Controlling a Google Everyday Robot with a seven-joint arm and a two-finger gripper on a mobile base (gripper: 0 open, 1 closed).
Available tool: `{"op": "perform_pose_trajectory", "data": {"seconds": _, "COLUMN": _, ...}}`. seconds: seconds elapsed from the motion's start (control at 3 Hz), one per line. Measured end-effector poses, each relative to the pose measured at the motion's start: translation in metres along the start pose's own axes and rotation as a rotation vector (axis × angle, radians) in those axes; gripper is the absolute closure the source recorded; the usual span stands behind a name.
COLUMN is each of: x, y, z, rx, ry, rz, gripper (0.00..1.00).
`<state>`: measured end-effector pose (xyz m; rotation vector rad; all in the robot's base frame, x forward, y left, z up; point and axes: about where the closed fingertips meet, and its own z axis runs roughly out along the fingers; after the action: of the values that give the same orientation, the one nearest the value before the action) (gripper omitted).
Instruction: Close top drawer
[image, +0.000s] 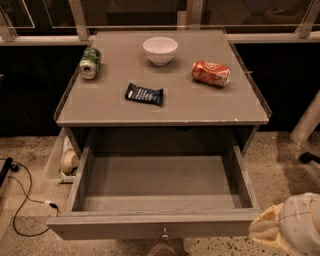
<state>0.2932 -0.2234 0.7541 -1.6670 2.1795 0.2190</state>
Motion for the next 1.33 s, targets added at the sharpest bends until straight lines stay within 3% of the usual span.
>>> {"op": "perform_pose_trajectory", "data": {"seconds": 0.33, "x": 0.017, "y": 0.002, "z": 0.045, "rx": 0.034, "ry": -0.088, "rz": 0.036, "gripper": 1.0}}
{"op": "perform_pose_trajectory", "data": {"seconds": 1.0, "x": 0.011, "y": -0.027, "z": 0.093, "rx": 0.098, "ry": -0.137, "rz": -0.039, "gripper": 1.0}}
{"op": "perform_pose_trajectory", "data": {"seconds": 1.33, "x": 0.009, "y": -0.026, "z": 0.108, "rx": 0.091, "ry": -0.157, "rz": -0.047, "gripper": 1.0}}
